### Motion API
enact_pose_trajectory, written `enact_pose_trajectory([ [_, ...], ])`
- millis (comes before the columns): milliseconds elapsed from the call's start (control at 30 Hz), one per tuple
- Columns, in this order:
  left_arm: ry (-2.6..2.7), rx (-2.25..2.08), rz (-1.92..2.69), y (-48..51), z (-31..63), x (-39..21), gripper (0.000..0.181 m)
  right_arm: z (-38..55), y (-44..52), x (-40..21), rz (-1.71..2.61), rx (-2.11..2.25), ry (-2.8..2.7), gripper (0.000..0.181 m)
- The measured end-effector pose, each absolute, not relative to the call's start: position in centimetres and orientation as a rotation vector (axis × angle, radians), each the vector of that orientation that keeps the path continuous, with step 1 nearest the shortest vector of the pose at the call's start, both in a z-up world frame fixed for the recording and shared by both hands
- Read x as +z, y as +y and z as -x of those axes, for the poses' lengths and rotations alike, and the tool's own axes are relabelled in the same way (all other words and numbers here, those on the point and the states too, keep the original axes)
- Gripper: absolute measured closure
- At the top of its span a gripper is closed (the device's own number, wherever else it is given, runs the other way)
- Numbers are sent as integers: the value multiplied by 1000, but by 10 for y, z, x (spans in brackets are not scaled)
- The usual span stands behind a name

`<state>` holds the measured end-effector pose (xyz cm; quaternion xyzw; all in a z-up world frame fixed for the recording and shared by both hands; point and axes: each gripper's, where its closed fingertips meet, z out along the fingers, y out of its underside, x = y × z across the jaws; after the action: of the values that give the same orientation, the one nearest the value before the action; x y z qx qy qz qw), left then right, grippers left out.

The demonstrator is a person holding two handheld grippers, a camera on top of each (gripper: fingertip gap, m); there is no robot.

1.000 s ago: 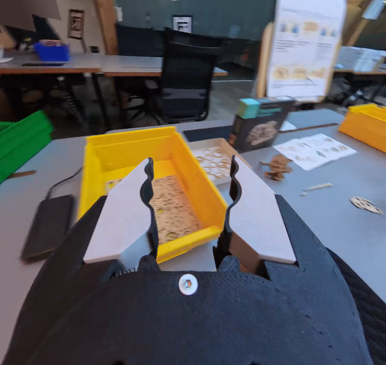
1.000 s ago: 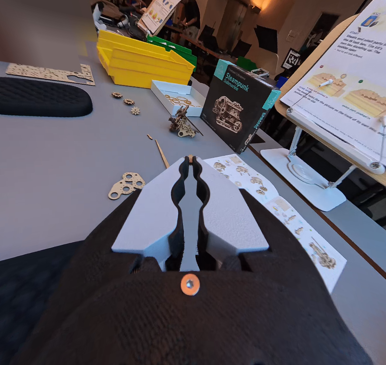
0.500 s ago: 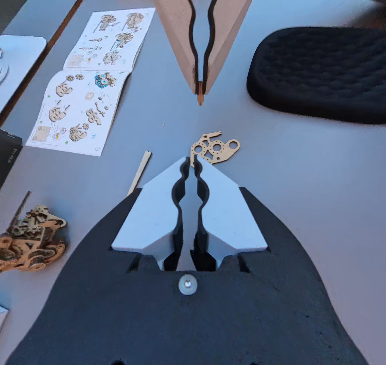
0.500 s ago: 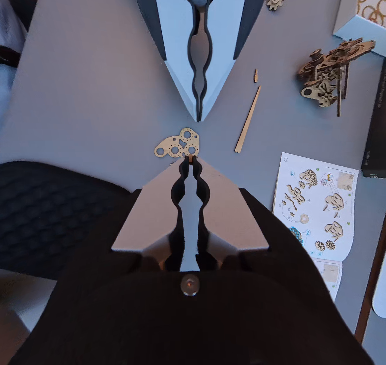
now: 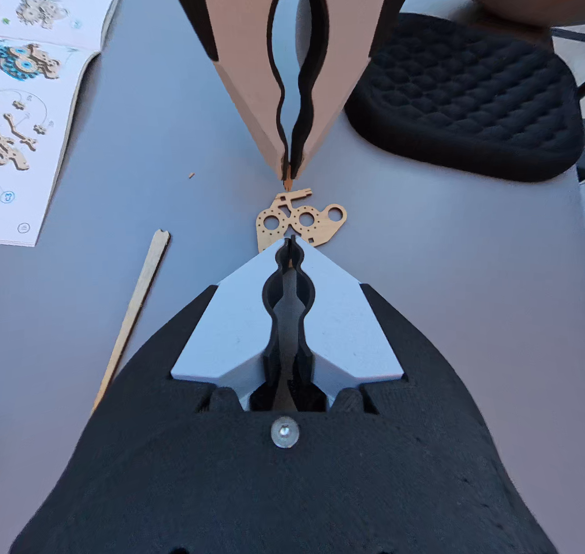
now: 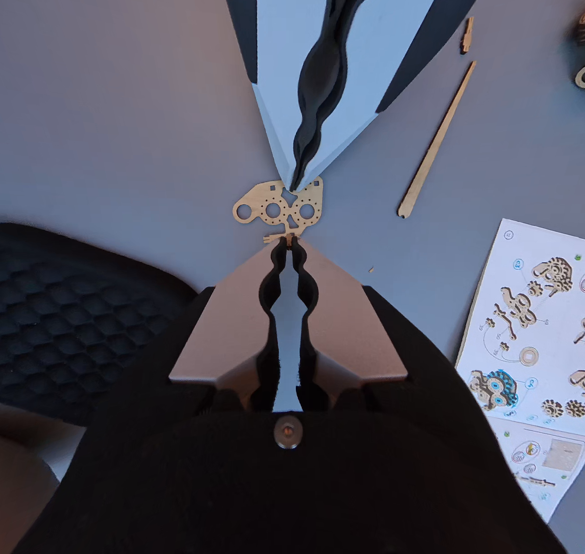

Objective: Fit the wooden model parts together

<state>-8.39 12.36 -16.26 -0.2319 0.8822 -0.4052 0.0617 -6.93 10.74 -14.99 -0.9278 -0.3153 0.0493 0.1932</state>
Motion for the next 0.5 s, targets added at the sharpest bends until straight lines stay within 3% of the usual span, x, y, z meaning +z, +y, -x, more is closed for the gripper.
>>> enact_pose_trajectory([
  [33,2658,-1210,680,124,84,-163,181,69,108,-151,2608,143,-887,179],
  [500,2622,-1234,603,124,84,-163,181,67,108,-160,2655,153,-907,179],
])
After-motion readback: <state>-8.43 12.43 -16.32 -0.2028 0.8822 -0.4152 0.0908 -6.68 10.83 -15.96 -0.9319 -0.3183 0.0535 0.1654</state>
